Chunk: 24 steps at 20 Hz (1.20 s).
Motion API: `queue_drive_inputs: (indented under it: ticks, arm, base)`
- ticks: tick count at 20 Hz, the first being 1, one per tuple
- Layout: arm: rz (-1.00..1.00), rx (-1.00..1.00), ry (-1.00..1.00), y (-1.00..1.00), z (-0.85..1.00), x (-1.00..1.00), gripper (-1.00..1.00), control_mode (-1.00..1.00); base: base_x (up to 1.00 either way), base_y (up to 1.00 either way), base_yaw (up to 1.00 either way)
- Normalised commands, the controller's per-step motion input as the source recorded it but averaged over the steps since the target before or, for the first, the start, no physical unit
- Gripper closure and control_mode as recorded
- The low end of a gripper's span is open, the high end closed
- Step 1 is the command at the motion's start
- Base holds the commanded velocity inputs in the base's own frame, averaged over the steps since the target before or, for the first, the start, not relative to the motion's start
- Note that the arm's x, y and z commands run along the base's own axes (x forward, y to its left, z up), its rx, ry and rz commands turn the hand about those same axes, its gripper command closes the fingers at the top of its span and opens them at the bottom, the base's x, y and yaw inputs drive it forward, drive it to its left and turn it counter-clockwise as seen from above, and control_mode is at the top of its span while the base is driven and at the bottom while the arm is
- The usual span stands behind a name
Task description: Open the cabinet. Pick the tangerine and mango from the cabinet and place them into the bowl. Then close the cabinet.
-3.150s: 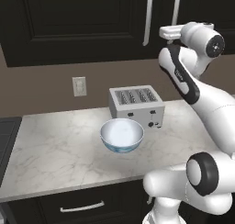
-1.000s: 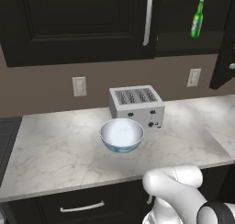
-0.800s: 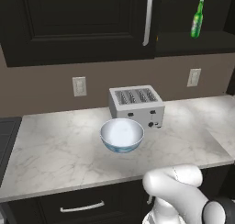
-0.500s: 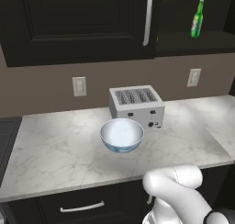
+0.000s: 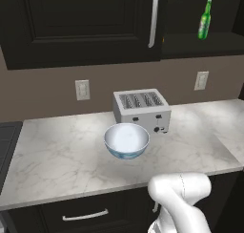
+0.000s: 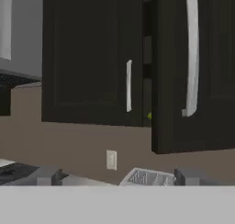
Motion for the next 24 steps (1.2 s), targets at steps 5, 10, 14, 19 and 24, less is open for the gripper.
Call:
queue_drive_inputs:
  ticks: [5, 10, 14, 19, 24]
  arm:
    - [-0.21, -0.02, -0.75, 1.0, 0.11, -0.21, -1.0, -1.0]
    - [-0.34, 0.0, -0.61, 1.0, 0.23, 0.18, -1.0, -1.0]
    - [-0.34, 0.01, -0.36, 1.0, 0.01, 0.57, -1.0, -1.0]
    - [-0.31, -0.03, -0.03, 1.0, 0.0, 1.0, -1.0, -1.0]
    - [-0.41, -0.07, 0.1, 0.82, -0.11, 1.0, -1.0, -1.0]
  base:
    - [0.0, 0.0, 0.0]
    - [0.0, 0.0, 0.0]
    - [0.0, 0.0, 0.0]
    - [0.0, 0.0, 0.0]
    - [0.0, 0.0, 0.0]
